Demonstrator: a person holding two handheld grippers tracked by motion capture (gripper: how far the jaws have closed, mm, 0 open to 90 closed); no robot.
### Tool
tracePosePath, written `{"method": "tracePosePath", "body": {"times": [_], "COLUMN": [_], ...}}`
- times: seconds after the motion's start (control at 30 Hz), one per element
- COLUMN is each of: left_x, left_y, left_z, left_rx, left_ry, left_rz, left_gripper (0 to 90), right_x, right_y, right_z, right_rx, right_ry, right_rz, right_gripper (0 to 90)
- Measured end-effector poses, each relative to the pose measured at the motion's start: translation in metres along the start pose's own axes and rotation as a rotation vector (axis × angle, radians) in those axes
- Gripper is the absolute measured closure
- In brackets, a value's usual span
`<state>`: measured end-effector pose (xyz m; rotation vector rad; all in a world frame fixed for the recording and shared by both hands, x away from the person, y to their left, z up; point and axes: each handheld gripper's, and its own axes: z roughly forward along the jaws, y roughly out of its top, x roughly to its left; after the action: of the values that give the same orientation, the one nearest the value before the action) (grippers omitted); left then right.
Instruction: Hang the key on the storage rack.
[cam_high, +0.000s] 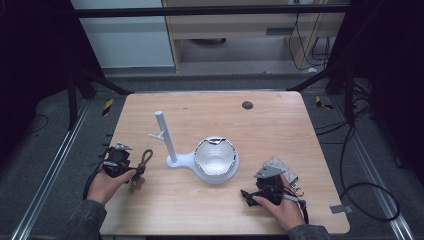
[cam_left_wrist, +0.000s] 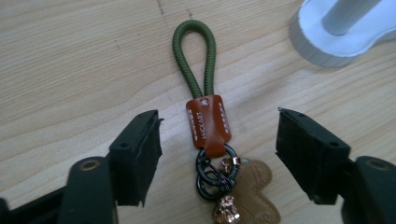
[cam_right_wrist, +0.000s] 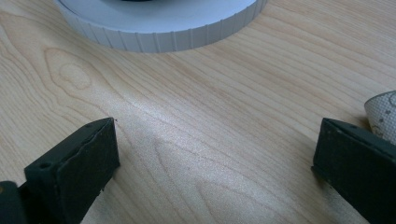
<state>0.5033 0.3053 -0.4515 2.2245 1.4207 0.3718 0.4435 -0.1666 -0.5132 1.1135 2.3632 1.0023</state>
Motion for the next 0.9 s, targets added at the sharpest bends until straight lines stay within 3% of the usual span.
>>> {"method": "tracePosePath", "body": {"times": [0.2, 0.3, 0.53, 0.9], "left_x": [0.004, 0.008, 0.01, 0.011], "left_y": [0.01, 0.01, 0.012, 0.013], "left_z": [0.013, 0.019, 0.024, 0.027], "left_rx": [0.08, 0.116, 0.131, 0.149], "left_ry": [-0.003, -0.008, -0.011, -0.004], "left_rz": [-0.009, -0.035, -0.055, -0.052], "left_gripper": [41.1, 43.3, 48.6, 54.1], "right_x": [0.0, 0.0, 0.0, 0.0], "right_y": [0.0, 0.0, -0.001, -0.001], "right_z": [0.0, 0.0, -0.001, -0.001], "right_rx": [0.002, 0.001, 0.0, 0.001], "right_ry": [0.001, 0.002, 0.004, 0.006], "right_rz": [-0.001, -0.002, -0.005, -0.006], "right_gripper": [0.2, 0.3, 0.2, 0.2]}}
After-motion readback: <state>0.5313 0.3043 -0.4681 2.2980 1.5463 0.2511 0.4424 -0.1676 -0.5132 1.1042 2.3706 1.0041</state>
